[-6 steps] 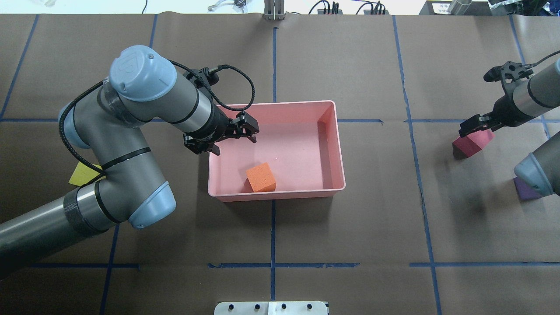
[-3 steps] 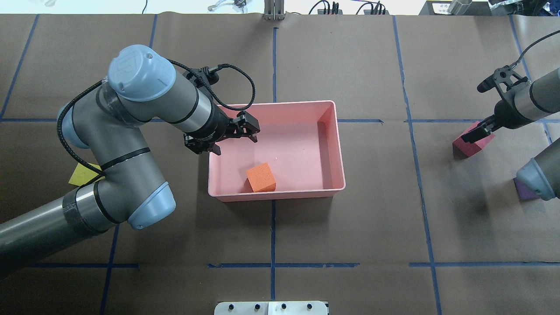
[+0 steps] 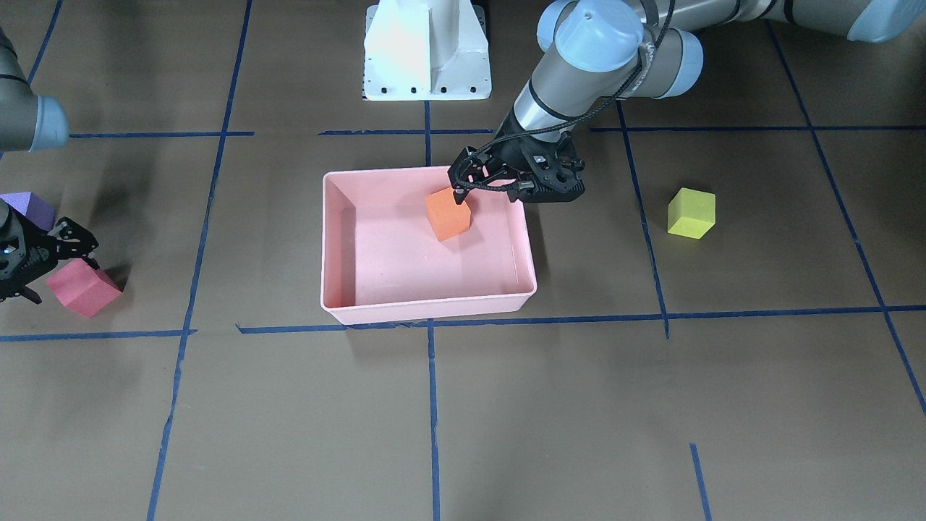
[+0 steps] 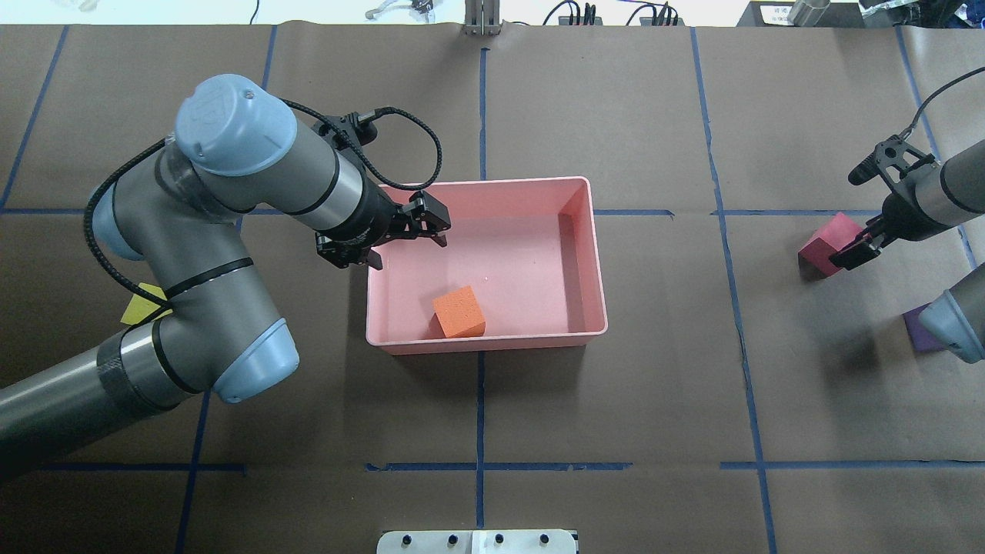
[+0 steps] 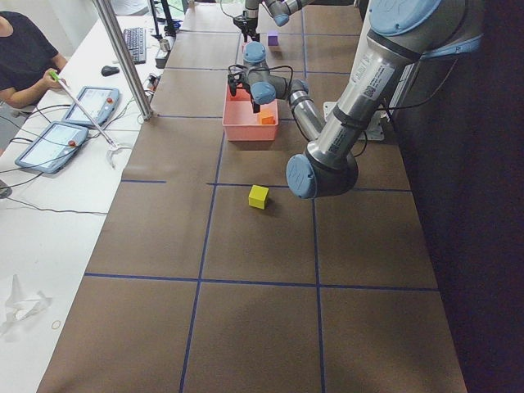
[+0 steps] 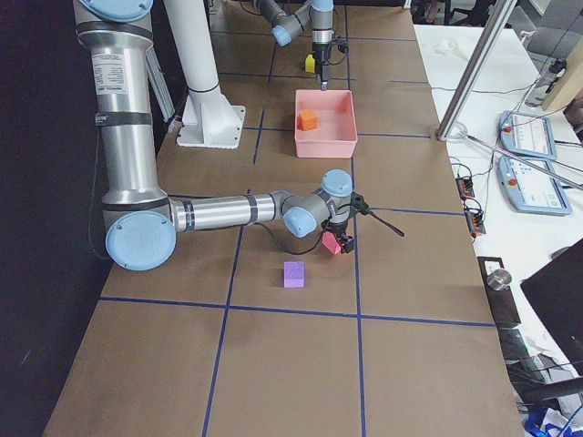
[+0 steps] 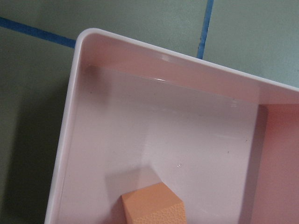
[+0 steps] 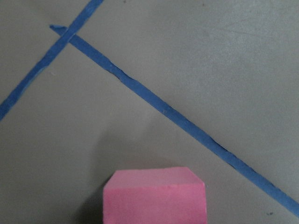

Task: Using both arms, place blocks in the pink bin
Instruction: 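Grasp the pink cube with the right gripper while the left gripper withdraws, then drop the pink cube into the bin while the left gripper grasps the yellow cube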

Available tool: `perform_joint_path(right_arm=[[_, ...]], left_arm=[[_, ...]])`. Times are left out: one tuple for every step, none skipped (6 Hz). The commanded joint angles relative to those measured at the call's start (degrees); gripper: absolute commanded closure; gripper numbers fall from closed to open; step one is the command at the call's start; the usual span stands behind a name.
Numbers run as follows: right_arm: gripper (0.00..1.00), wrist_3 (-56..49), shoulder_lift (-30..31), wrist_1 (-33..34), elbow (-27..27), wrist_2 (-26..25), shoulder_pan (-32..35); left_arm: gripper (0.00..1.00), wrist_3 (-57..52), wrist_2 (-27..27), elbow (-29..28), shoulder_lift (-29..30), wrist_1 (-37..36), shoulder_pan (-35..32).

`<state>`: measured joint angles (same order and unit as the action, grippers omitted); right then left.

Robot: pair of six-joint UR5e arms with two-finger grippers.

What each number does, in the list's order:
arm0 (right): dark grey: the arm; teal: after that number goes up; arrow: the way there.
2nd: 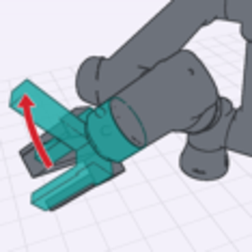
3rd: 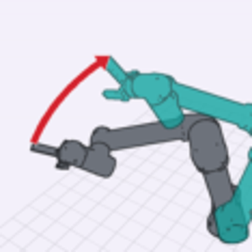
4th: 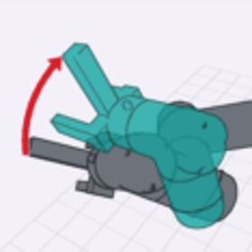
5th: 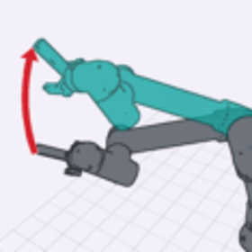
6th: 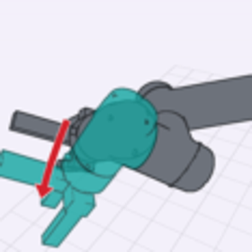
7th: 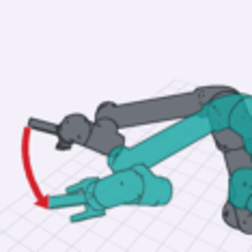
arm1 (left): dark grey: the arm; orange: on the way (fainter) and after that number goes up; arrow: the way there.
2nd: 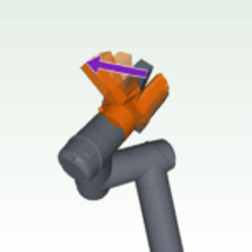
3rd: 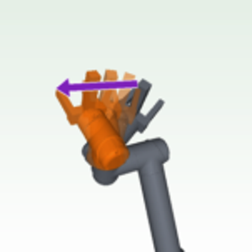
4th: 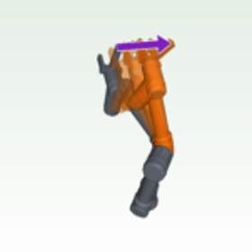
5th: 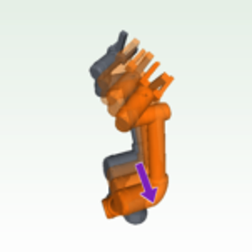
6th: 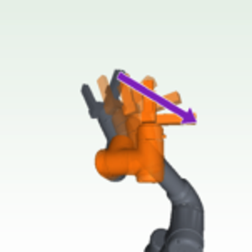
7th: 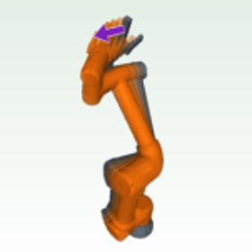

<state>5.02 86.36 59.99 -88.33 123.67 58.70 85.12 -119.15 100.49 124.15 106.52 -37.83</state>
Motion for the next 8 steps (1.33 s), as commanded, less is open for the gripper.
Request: perform_joint_path(right_arm=[[0.89, 0.2, -0.9, 0.7, 0.1, 0.5, -0.2], [1.00, 0.3, -1.5, 0.8, -0.2, 0.6, -0.1], [1.00, 2.3, -1.6, 0.8, -2.3, 1.9, 0.4], [1.00, 9.1, -1.2, 1.2, -7.0, 4.4, 1.9], [1.00, 18.2, -1.5, 3.4, -12.1, 4.9, 1.9], [1.00, 29.1, -5.3, 7.3, -16.3, 5.0, 1.6], [0.99, 39.0, -11.3, 10.6, -17.9, 4.9, -1.2], [0.98, 48.7, -15.9, 11.6, -18.7, 3.9, -5.9]], left_arm=[[0.00, -1.2, 0.1, 3.7, -4.5, 0.0, -3.0], [0.00, -1.7, 0.2, 5.1, -6.8, 0.0, -4.4], [0.00, -9.9, 0.2, 8.5, -13.1, -0.1, -5.5], [0.00, -18.4, 0.2, 10.8, -19.2, 0.0, -6.1], [0.00, -26.2, 0.2, 11.8, -23.9, 0.0, -6.3], [0.00, -37.4, 0.2, 12.0, -29.2, 0.9, -6.4], [0.00, -48.5, 0.1, 11.4, -33.9, 4.2, -6.4], [0.00, -56.5, -0.3, 9.9, -36.2, 6.5, -7.4]])
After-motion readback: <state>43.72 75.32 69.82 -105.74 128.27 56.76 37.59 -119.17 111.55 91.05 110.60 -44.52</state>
